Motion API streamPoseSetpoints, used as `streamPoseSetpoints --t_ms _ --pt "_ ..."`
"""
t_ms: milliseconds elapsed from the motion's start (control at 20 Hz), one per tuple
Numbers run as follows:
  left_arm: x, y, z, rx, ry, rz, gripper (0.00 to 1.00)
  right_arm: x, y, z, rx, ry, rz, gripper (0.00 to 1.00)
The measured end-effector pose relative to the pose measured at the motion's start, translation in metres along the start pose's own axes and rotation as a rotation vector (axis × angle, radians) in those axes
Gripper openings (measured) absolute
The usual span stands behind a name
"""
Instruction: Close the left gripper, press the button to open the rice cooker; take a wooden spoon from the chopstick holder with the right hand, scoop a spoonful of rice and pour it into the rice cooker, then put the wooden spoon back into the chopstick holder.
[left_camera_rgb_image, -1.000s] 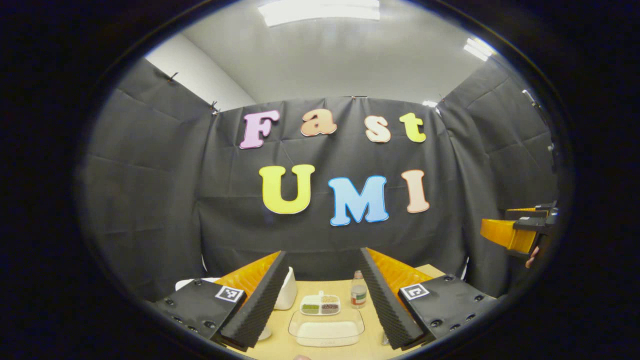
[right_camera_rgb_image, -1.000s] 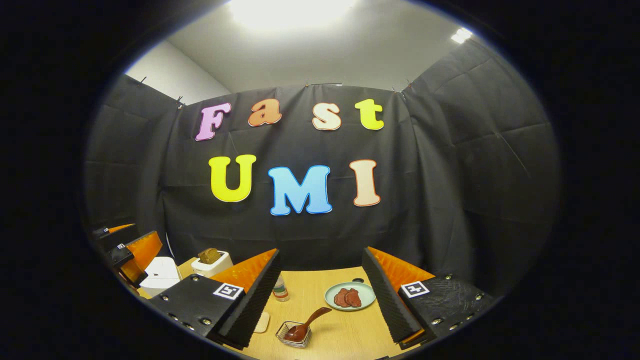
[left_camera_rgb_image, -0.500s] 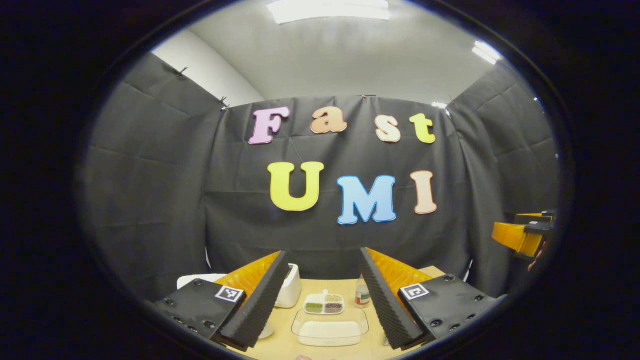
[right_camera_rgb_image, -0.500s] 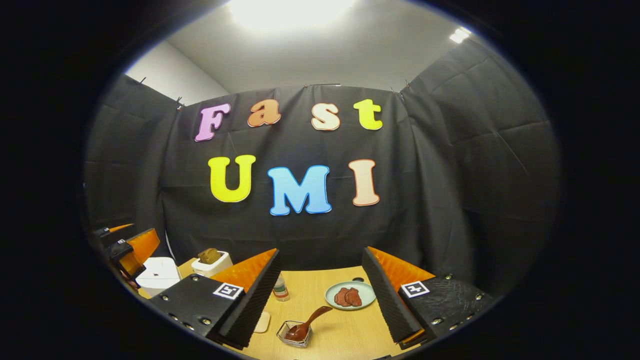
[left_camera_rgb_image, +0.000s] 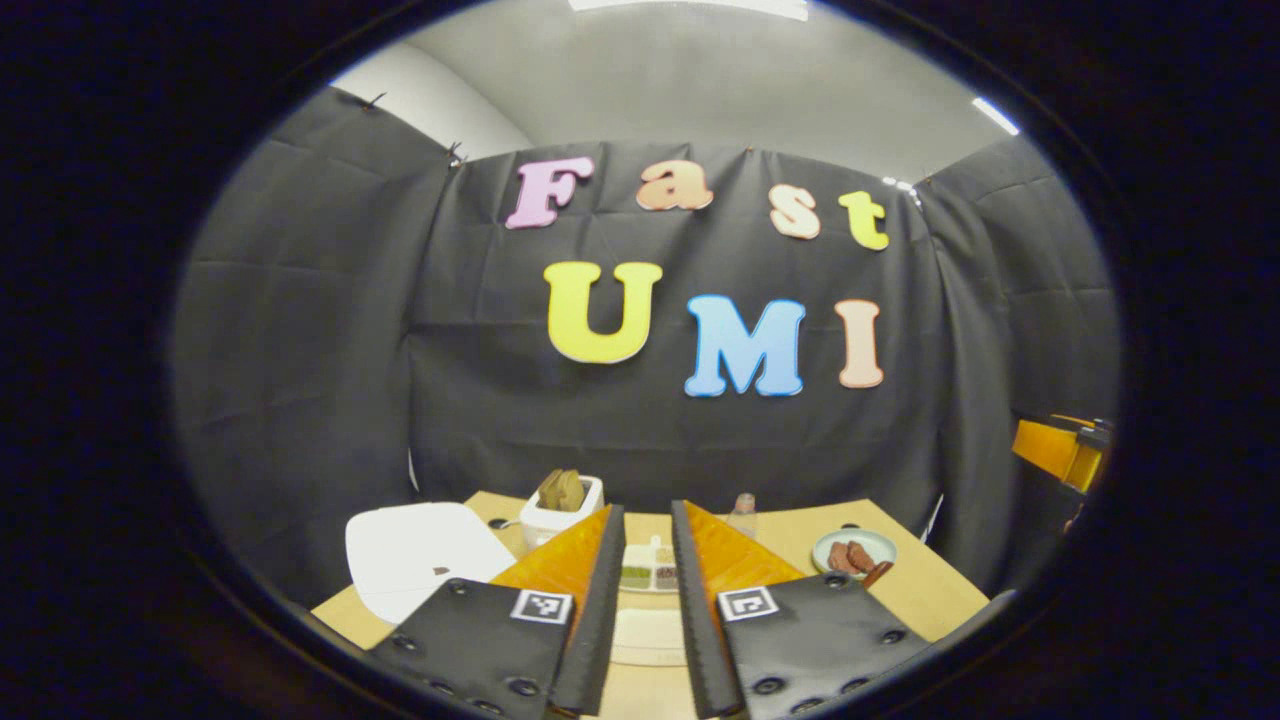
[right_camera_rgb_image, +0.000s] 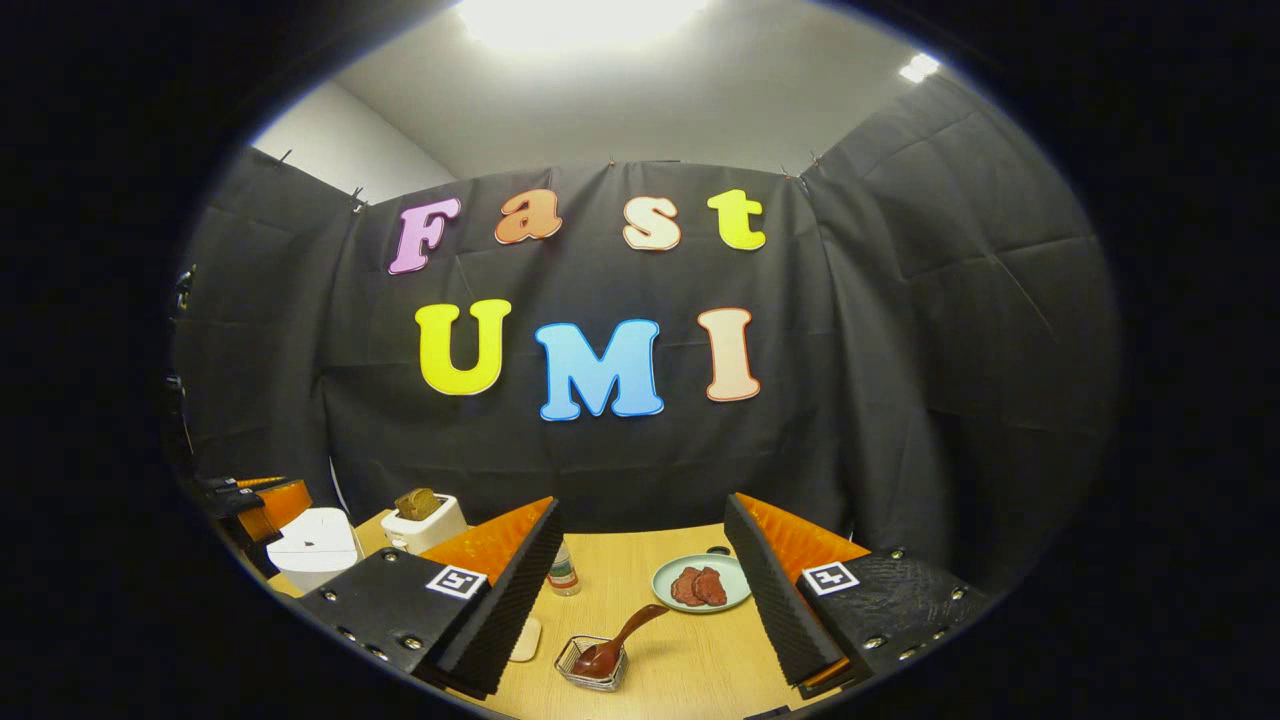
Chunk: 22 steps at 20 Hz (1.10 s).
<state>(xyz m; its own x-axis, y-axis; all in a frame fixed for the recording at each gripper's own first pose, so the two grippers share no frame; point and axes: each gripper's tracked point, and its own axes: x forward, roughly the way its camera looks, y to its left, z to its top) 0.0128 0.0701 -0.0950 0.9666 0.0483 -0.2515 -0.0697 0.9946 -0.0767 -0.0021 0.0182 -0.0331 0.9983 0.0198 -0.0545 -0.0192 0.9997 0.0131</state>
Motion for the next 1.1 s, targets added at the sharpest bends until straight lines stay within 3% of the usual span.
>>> streamPoseSetpoints --t_ms 100,250,550,750,1100 --pt "0.008 0.044 -0.024 0.002 0.087 0.071 0.09 0.001 0.005 -0.008 0.004 0.023 0.009 0.99" --pt "0.019 0.091 -0.048 -0.030 0.183 0.107 0.08 0.005 0.009 -0.020 -0.012 0.048 0.017 0.99" --pt "0.047 0.172 -0.110 -0.195 0.400 0.133 0.08 0.011 0.023 -0.034 -0.029 0.088 0.052 0.98" --pt "0.078 0.219 -0.135 -0.261 0.480 0.194 0.08 0.016 0.025 -0.039 -0.033 0.101 0.050 0.97" --pt "0.113 0.251 -0.175 -0.249 0.565 0.241 0.08 0.023 0.014 -0.041 -0.053 0.115 0.011 0.97"
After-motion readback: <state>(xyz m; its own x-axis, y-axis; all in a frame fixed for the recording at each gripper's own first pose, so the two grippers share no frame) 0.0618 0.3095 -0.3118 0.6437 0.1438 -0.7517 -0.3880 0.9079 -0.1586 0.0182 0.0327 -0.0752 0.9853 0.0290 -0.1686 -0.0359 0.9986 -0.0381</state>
